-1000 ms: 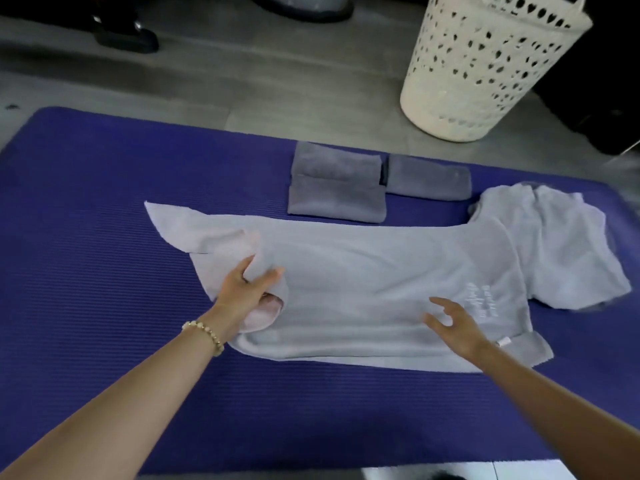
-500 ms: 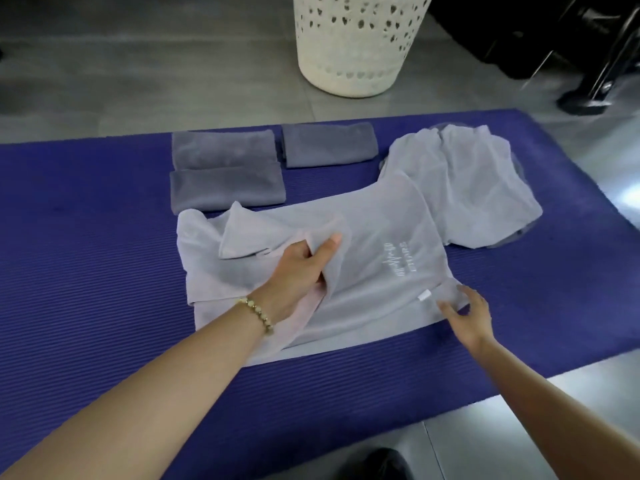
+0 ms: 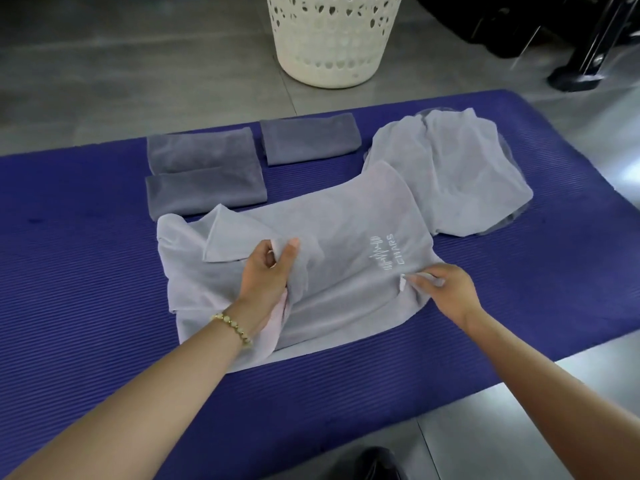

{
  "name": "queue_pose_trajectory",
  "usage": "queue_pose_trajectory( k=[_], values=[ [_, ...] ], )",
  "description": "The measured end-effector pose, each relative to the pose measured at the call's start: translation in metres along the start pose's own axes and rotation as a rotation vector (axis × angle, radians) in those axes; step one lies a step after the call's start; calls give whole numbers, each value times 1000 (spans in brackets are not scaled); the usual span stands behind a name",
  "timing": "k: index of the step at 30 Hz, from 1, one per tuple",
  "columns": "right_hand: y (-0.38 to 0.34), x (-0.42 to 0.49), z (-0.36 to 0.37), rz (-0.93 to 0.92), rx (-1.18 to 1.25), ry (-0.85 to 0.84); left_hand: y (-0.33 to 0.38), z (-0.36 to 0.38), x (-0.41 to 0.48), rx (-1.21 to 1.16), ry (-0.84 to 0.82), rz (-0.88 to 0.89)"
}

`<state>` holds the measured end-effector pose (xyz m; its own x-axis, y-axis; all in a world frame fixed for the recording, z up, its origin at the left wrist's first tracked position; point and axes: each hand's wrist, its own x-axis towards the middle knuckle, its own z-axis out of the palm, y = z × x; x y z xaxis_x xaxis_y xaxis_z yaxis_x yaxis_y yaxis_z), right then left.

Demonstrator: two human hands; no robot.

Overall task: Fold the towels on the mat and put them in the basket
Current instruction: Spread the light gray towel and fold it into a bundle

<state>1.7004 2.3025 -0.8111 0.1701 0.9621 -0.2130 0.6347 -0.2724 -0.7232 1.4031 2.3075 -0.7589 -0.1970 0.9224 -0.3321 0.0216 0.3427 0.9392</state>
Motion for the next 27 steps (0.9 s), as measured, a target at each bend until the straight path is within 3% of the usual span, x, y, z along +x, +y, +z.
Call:
queue_pose_trajectory(
  k=[4,8,10,14,19,27],
  values=[
    [-59,-14,-1,-138,99,-272,10,-23,0,-51,39,8],
    [-142,-45,-1,-290,23,-703,24,-59,-1,-52,-1,99],
    [-179,-59,6,-361,60,-796,32,-70,-8,-35,-22,135],
    [-239,-65,34,-467,189,-762,37,-85,-26,-23,-143,153],
    [-264,-50,78,-604,205,-503,33,-107,-34,-38,-150,127],
    [-267,-46,117,-445,348,-553,32,-138,-42,9,-253,185]
  ],
)
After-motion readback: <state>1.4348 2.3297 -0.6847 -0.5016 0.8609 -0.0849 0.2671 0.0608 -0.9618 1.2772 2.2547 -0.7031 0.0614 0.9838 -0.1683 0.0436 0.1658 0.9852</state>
